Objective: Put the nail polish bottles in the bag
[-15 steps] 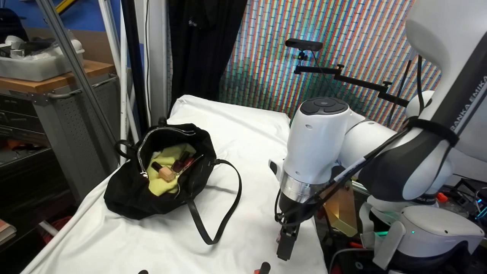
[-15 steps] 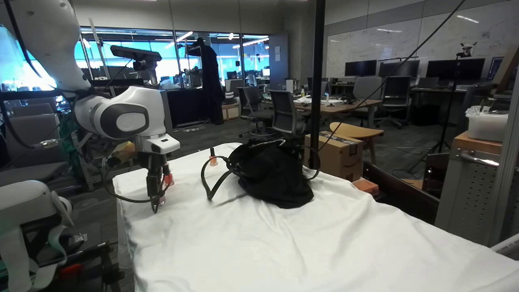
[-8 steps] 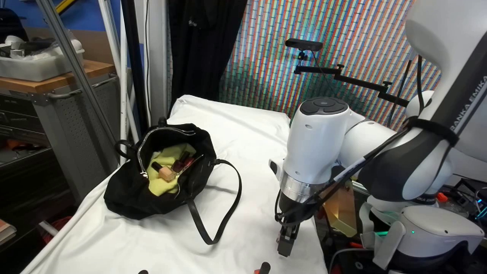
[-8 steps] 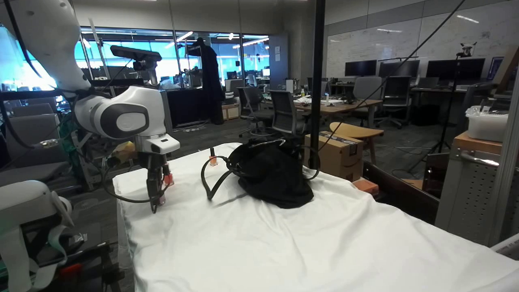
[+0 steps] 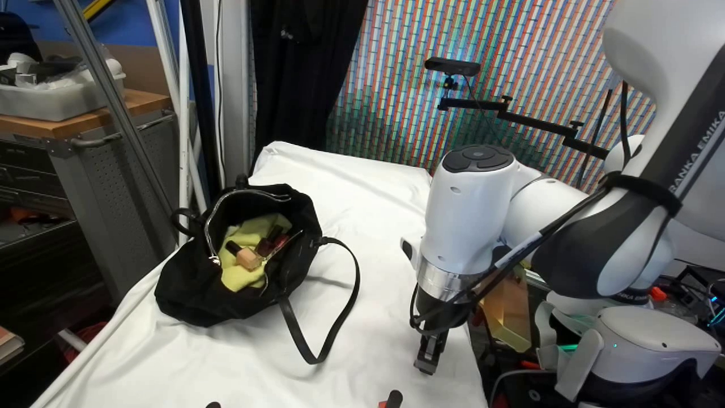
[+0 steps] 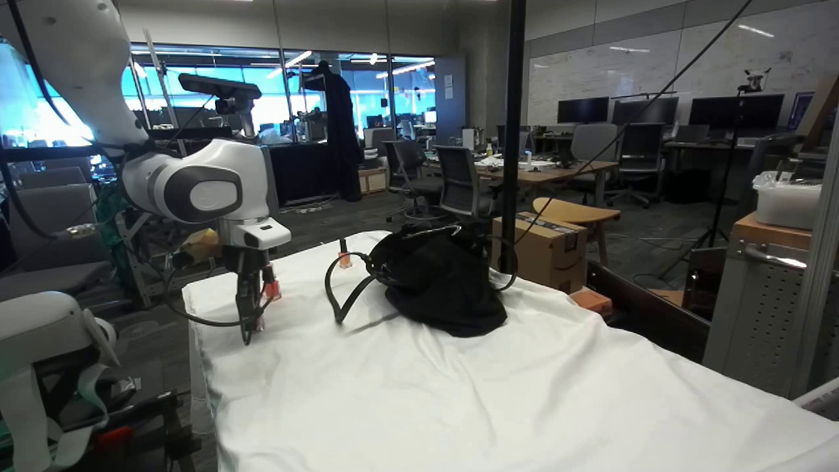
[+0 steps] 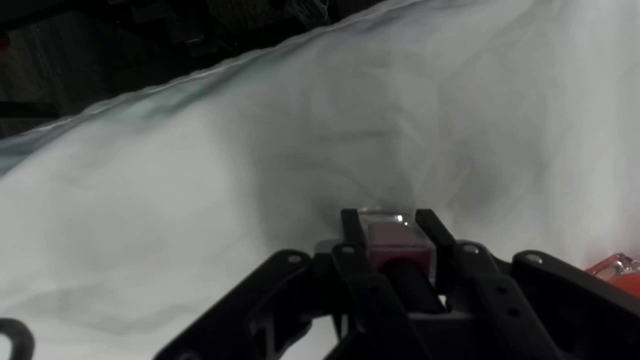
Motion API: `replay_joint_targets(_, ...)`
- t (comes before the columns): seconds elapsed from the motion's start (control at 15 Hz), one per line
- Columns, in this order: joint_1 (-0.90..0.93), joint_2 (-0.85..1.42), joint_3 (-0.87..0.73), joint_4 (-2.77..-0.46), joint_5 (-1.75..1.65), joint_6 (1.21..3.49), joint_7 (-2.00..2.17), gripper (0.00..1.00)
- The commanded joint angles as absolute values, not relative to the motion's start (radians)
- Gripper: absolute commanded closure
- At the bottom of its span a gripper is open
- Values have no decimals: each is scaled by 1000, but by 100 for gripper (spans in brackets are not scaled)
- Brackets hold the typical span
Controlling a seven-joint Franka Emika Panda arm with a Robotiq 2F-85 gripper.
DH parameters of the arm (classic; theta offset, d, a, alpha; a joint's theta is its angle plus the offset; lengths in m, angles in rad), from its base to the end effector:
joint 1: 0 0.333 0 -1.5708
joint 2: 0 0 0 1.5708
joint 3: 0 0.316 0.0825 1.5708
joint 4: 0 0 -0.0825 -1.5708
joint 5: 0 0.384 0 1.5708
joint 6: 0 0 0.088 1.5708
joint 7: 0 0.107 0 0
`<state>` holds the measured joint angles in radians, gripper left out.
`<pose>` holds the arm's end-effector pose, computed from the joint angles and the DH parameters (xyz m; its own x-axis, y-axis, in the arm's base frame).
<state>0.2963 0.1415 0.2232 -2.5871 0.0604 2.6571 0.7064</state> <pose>0.3782 0.2179 0.2041 0.9668 -0.2392 -0.0895 -0.2399 -0.9708 0.0033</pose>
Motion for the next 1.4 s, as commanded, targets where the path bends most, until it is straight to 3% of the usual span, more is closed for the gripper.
replay_joint_targets(0.0, 305, 127, 211, -2567, 36, 2609, 729, 85)
replay_joint_targets(0.73, 257, 55, 150, -2450, -114, 2563, 734, 85)
replay_joint_targets(1.33, 205, 156, 121, -2152, -154, 2555, 596, 85)
